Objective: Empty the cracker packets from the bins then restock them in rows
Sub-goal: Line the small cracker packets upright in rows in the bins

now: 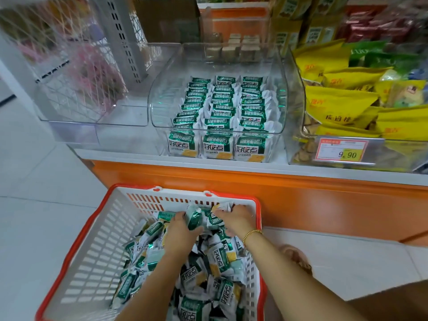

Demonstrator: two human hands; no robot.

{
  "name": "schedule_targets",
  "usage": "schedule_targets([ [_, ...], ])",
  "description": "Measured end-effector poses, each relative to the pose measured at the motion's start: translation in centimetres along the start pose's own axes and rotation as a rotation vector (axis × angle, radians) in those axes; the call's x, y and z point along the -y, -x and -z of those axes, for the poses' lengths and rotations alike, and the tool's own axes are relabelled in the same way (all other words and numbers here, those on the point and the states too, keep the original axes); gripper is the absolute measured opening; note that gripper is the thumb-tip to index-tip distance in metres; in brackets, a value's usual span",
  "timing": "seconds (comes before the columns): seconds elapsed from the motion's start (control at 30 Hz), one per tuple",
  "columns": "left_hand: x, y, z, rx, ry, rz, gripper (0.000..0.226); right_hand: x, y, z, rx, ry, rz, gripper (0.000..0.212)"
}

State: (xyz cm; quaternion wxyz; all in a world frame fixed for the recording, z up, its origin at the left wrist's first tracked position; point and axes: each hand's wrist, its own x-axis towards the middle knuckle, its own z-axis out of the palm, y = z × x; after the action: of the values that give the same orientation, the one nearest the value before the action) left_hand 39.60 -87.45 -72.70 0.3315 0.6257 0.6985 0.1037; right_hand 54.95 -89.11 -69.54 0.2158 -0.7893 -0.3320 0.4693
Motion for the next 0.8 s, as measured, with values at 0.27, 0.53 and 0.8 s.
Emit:
schedule_targets([
  [0.27, -1.4, -0.8, 1.6, 0.068, 0.236, 0.109, 0.016, -1.6, 1.4, 1.5, 0.104, -0.324, 0.084, 0.027],
  [0.53, 0.7, 1.4, 6.1, 0.055, 0.967, 0.329, 0.016, 2.2, 2.3, 4.6, 0.455, -0.736, 0.184, 0.03],
  [0.8, 1.1, 3.7, 10.4, -0.062, 0.842, 0.18, 0.033, 5.8, 2.9, 0.8, 0.502, -0.342, 0.386, 0.03],
])
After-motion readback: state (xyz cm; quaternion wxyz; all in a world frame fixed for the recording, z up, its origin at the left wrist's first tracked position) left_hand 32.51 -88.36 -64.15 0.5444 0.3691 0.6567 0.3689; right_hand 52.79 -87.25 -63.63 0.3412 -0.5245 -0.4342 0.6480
